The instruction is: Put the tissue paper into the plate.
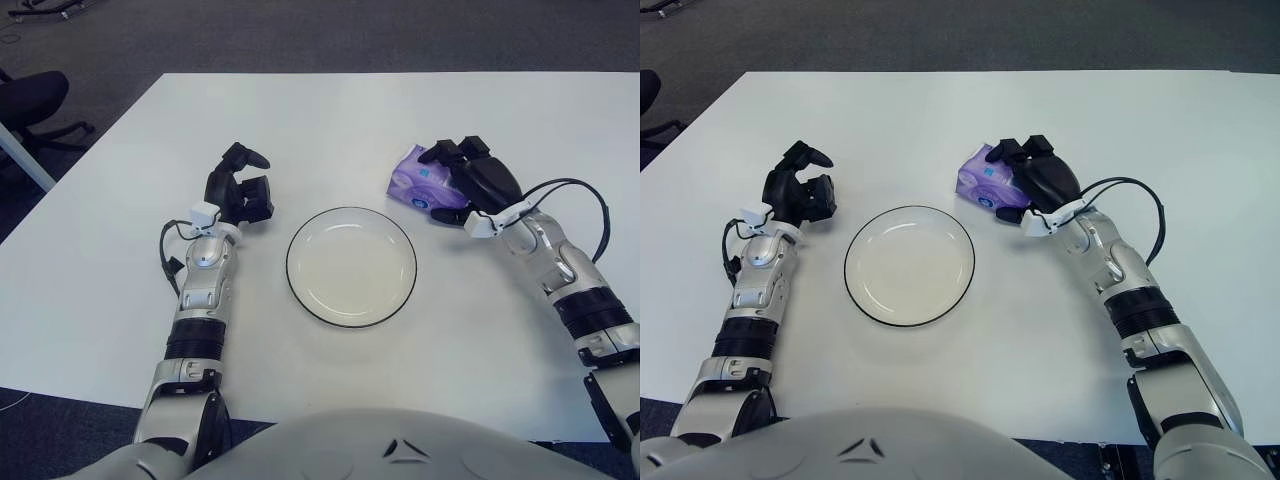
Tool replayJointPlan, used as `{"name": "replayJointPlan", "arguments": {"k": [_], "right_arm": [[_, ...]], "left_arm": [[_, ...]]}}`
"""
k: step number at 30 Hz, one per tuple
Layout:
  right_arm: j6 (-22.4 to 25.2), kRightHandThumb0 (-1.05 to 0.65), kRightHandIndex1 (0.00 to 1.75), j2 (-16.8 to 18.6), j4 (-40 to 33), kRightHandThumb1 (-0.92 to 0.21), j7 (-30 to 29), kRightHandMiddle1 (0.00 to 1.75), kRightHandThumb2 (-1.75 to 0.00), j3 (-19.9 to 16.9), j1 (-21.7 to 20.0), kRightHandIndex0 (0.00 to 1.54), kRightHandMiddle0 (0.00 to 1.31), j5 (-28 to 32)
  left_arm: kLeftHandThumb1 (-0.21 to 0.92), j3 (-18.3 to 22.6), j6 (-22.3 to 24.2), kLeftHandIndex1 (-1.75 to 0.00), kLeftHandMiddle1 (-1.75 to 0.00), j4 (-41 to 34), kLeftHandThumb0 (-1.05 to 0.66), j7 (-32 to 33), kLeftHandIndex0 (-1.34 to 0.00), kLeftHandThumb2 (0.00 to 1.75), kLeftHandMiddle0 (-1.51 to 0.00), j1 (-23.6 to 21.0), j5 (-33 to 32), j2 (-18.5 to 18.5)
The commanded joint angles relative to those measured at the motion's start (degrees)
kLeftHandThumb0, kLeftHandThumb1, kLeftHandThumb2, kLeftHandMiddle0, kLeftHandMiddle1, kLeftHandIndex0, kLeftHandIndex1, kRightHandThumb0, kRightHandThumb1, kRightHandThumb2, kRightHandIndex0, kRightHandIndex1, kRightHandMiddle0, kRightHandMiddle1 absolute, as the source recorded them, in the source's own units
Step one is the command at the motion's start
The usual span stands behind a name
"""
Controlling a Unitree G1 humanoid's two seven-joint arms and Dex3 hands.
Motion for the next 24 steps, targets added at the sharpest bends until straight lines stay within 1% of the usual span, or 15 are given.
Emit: {"name": "replayJointPlan", "arguments": {"k": [1, 5, 9, 15, 21, 24], "right_arm": [[0.4, 0.53, 1.75, -0.2, 1.7, -0.18, 4.1, 1.75, -1.49, -0.2, 3.5, 0.72, 0.91, 2.0], [1.1, 0.53, 1.75, -0.2, 0.8, -0.17, 4.4, 1.75, -1.49, -0.6, 3.5, 0.72, 0.92, 2.3], [2.6, 0.53, 1.75, -0.1, -0.4, -0.17, 3.8, 1.75, -1.49, -1.1, 2.9, 0.73, 0.95, 1.2], [5.8, 0.53, 1.75, -0.2, -3.8, -0.16, 4.9, 1.75, -1.51, -2.5, 0.9, 0.74, 0.99, 1.3], [7.3, 0.54, 1.75, 0.9, -7.4, -0.15, 4.7, 1.75, -1.52, -4.9, 0.3, 0.75, 1.02, 3.7], [10.0, 0.54, 1.75, 2.0, -11.6, -0.15, 6.0, 1.75, -1.52, -6.5, -0.2, 0.75, 1.03, 5.2]], "left_arm": [[0.37, 0.1, -0.5, -1.75, -1.75, 6.4, -0.46, 0.1, -0.57, 1.25, -1.33, 10.6, -0.9, -3.6], [0.37, 0.2, -0.5, -1.75, -1.75, 6.5, -0.46, 0.2, -0.57, 1.25, -1.33, 10.5, -0.9, -3.7], [0.37, 0.4, -0.5, -1.75, -1.75, 6.7, -0.46, 0.4, -0.57, 1.25, -1.33, 10.4, -0.7, -3.8], [0.37, 0.5, -0.6, -1.75, -1.75, 6.8, -0.46, 0.5, -0.57, 1.25, -1.33, 10.2, -0.5, -3.8], [0.37, 0.5, -0.4, -1.75, -1.75, 7.0, -0.46, 0.6, -0.57, 1.25, -1.33, 10.0, -0.4, -3.7], [0.37, 0.6, -0.3, -1.75, -1.75, 7.0, -0.46, 0.5, -0.57, 1.25, -1.33, 9.9, -0.5, -3.7]]}}
